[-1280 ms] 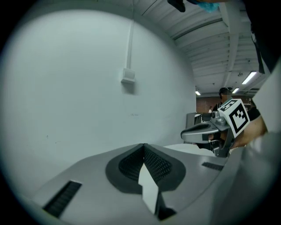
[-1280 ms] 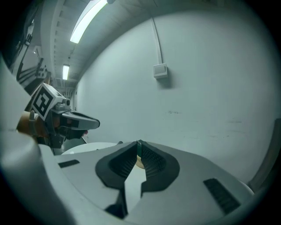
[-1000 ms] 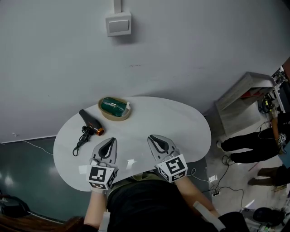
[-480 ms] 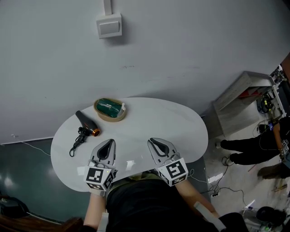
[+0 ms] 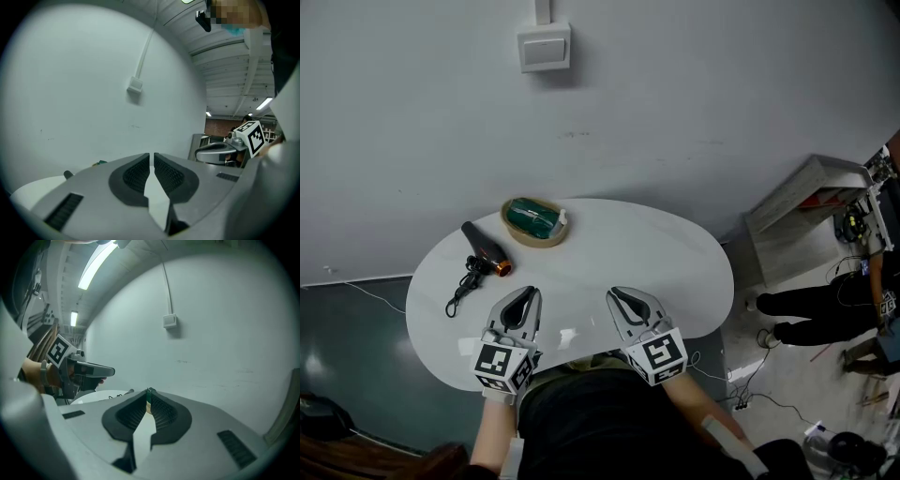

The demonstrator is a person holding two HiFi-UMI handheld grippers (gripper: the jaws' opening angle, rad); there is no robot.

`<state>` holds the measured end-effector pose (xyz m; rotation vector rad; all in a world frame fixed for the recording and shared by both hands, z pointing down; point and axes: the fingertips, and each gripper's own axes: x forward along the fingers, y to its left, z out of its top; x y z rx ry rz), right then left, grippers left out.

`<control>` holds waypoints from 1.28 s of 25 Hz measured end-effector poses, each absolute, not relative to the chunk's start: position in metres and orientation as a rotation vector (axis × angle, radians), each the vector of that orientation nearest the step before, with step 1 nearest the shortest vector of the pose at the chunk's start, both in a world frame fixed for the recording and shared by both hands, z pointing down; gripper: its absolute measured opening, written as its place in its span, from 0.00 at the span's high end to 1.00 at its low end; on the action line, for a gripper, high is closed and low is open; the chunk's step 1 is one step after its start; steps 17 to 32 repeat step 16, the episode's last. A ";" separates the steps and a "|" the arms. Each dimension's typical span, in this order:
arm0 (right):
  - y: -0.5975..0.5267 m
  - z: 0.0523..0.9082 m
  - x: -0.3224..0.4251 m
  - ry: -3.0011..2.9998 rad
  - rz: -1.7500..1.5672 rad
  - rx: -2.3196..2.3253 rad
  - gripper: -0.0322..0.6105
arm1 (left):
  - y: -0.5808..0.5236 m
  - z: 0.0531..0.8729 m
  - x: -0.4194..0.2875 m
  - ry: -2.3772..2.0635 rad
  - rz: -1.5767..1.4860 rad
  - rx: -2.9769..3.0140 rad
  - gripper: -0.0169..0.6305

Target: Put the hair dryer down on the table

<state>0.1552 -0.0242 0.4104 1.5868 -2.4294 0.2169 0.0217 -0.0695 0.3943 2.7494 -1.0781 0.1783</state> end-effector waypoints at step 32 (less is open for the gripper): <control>-0.051 0.410 0.101 -2.438 0.210 1.539 0.89 | -0.086 0.398 -0.013 -0.962 0.146 2.765 0.95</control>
